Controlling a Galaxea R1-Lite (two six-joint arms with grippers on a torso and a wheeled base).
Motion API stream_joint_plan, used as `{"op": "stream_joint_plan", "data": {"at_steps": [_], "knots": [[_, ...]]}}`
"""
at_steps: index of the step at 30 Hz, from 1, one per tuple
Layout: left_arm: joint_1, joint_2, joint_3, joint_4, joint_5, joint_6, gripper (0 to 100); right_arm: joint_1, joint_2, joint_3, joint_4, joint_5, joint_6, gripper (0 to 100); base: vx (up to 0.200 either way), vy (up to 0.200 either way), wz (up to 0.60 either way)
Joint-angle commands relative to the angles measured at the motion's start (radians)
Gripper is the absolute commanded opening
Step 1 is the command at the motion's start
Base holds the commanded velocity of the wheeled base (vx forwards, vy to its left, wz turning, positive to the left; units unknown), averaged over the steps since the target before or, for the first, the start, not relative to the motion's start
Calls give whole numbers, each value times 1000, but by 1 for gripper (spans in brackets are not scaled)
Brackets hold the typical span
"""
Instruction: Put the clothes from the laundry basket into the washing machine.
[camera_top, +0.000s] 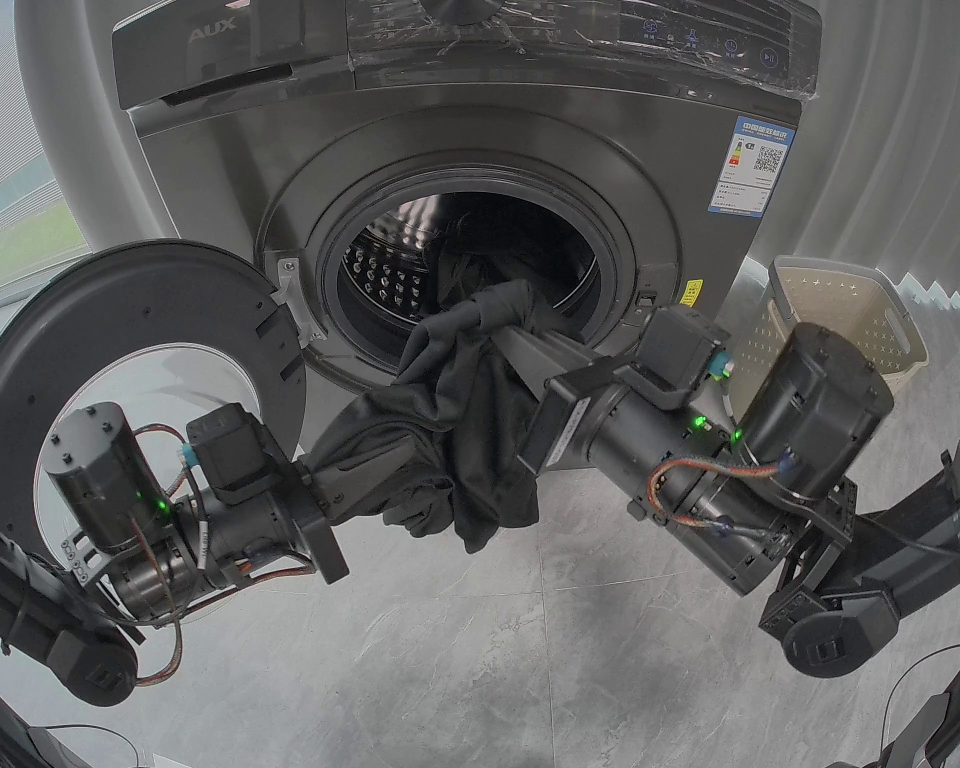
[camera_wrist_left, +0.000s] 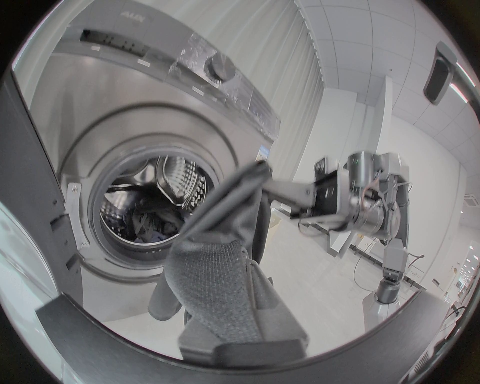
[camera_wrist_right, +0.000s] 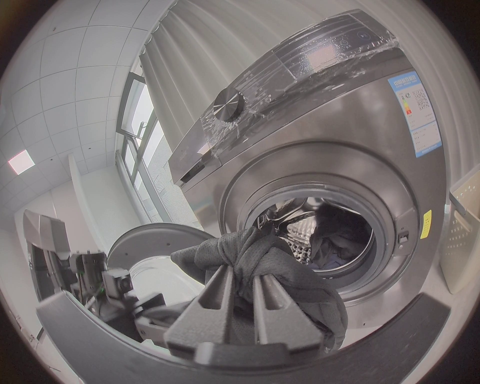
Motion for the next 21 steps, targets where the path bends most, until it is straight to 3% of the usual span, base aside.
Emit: {"op": "stream_joint_plan", "data": {"at_steps": [1,9,12,13,21], "knots": [[-11,-110,14,0,0,-14,0,8,3,58,-29,7,0,0,0,0,0],[-10,-117,8,-7,0,-23,0,10,5,84,-56,18,2,0,0,0,0],[-10,-129,-12,-11,0,-42,0,-1,6,84,-55,14,2,0,0,0,0],[-10,-129,-12,-11,0,-42,0,-1,6,84,-55,14,2,100,0,0,0],[-11,-133,-61,-46,36,-74,0,-48,43,150,-53,7,-11,100,0,0,0]]}}
